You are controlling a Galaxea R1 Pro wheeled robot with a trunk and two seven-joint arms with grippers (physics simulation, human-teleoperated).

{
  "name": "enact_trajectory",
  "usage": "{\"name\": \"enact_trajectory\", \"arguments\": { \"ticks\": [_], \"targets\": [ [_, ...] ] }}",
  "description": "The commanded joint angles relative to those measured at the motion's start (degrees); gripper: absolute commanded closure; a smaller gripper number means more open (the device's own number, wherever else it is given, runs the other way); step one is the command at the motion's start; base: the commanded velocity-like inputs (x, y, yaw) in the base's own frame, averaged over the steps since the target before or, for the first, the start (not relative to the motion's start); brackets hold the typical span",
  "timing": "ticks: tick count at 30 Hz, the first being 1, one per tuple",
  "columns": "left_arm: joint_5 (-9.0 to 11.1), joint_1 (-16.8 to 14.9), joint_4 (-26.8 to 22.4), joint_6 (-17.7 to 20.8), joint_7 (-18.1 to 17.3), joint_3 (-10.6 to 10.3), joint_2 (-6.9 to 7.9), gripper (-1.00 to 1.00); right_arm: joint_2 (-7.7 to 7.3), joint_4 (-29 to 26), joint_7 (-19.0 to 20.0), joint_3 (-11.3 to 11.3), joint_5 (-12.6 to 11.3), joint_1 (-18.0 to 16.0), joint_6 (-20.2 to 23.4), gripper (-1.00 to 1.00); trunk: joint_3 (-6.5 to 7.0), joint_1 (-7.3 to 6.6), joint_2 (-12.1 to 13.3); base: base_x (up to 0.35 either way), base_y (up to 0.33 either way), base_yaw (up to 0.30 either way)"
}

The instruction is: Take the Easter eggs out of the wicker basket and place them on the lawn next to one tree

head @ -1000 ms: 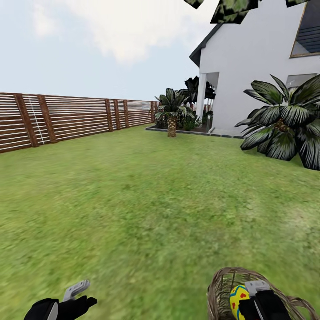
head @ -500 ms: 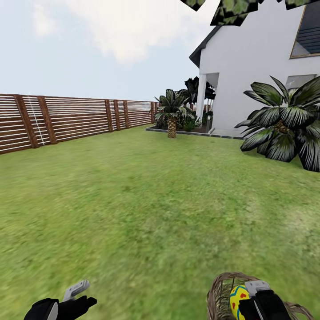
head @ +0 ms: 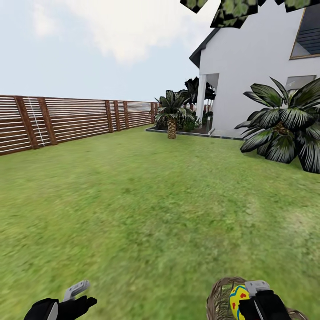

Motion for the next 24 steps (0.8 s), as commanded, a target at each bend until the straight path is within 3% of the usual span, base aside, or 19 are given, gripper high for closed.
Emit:
{"name": "enact_trajectory", "arguments": {
  "ticks": [1,24],
  "targets": [
    [0.25,-0.03,-0.05,0.39,-0.10,0.14,-0.02,-1.00,0.01,-0.07,0.56,-0.06,0.60,-0.03,0.21,1.00,0.12,-0.23,0.39,0.000,0.000,0.000],
    [0.25,-0.03,-0.05,0.39,-0.12,0.14,-0.02,-1.00,-0.07,-0.13,0.56,-0.15,0.50,-0.02,0.21,1.00,4.25,-5.29,9.61,0.000,0.000,0.000]
  ]
}}
